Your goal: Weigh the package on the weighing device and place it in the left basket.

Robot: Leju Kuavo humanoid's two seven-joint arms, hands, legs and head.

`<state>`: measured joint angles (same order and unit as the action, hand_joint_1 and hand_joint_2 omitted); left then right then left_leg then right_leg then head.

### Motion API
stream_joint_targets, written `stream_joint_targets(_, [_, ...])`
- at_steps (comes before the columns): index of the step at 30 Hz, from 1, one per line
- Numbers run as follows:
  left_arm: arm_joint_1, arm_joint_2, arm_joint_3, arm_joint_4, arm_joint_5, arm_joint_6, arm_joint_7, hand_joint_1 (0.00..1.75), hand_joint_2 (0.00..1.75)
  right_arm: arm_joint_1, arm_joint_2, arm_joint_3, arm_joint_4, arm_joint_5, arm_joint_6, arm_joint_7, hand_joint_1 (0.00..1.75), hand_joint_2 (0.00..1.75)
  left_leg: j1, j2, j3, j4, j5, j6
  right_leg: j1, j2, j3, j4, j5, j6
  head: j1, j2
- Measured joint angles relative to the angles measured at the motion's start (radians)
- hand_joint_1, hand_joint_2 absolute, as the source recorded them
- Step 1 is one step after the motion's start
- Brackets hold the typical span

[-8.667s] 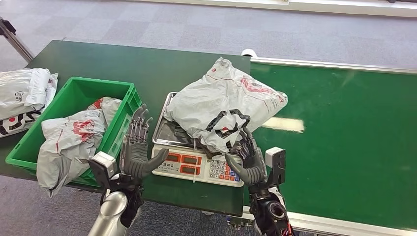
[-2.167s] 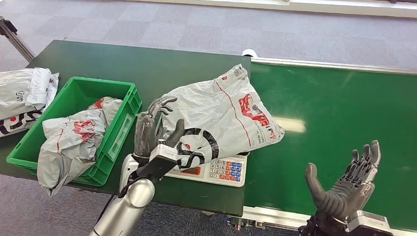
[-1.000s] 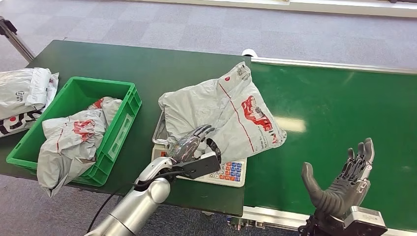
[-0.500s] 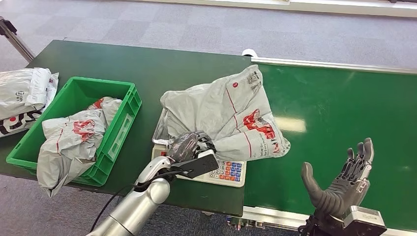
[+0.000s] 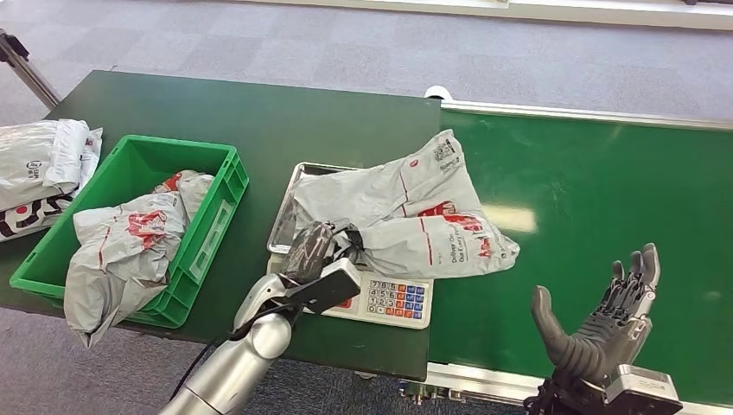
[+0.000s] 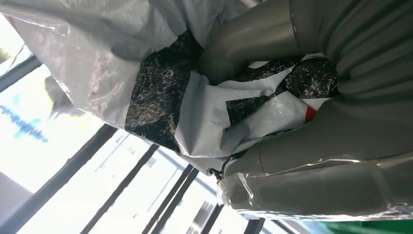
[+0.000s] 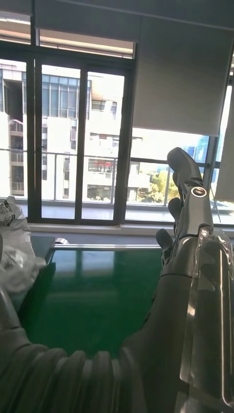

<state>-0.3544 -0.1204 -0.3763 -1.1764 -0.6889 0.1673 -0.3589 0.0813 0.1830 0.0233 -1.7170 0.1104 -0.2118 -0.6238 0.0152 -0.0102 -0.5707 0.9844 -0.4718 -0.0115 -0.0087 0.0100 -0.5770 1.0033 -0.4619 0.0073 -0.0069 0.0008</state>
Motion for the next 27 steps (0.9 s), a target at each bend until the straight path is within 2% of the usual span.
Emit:
stream_joint_targets(3, [0.021, 0.001, 0.016, -0.068, 0.040, 0.120, -0.097, 1.75, 1.75, 0.000, 0.000, 0.000, 0.000, -0.006, 0.002, -0.006, 0.00, 1.75, 0.000, 0.000, 0.000, 0.000, 0.000, 0.000, 0.000, 0.000, 0.000, 0.000, 0.000, 0.000, 0.000, 0.000])
stream_joint_targets(6, [0.038, 0.005, 0.029, -0.136, 0.055, 0.178, -0.139, 1.75, 1.75, 0.000, 0.000, -0.001, 0.000, -0.010, 0.003, -0.008, 0.00, 1.75, 0.000, 0.000, 0.000, 0.000, 0.000, 0.000, 0.000, 0.000, 0.000, 0.000, 0.000, 0.000, 0.000, 0.000])
stream_joint_targets(12, [0.057, 0.010, 0.038, -0.199, 0.062, 0.182, -0.145, 1.75, 1.75, 0.000, 0.000, -0.001, 0.000, -0.011, 0.003, -0.009, 0.00, 1.75, 0.000, 0.000, 0.000, 0.000, 0.000, 0.000, 0.000, 0.000, 0.000, 0.000, 0.000, 0.000, 0.000, 0.000])
stream_joint_targets(23, [0.063, 0.013, 0.043, -0.218, 0.066, 0.194, -0.156, 1.75, 1.75, 0.000, 0.000, -0.001, 0.000, -0.011, 0.003, -0.009, 0.00, 1.75, 0.000, 0.000, 0.000, 0.000, 0.000, 0.000, 0.000, 0.000, 0.000, 0.000, 0.000, 0.000, 0.000, 0.000])
stream_joint_targets(25, [0.068, 0.013, 0.045, -0.226, 0.053, 0.252, -0.189, 1.75, 1.75, 0.000, 0.000, -0.001, 0.000, -0.013, 0.003, -0.010, 0.00, 1.75, 0.000, 0.000, 0.000, 0.000, 0.000, 0.000, 0.000, 0.000, 0.000, 0.000, 0.000, 0.000, 0.000, 0.000])
stream_joint_targets(27, [0.075, 0.014, 0.050, -0.248, 0.002, 0.362, -0.228, 1.75, 1.75, 0.000, 0.000, -0.001, 0.000, -0.018, 0.002, -0.011, 0.00, 1.75, 0.000, 0.000, 0.000, 0.000, 0.000, 0.000, 0.000, 0.000, 0.000, 0.000, 0.000, 0.000, 0.000, 0.000])
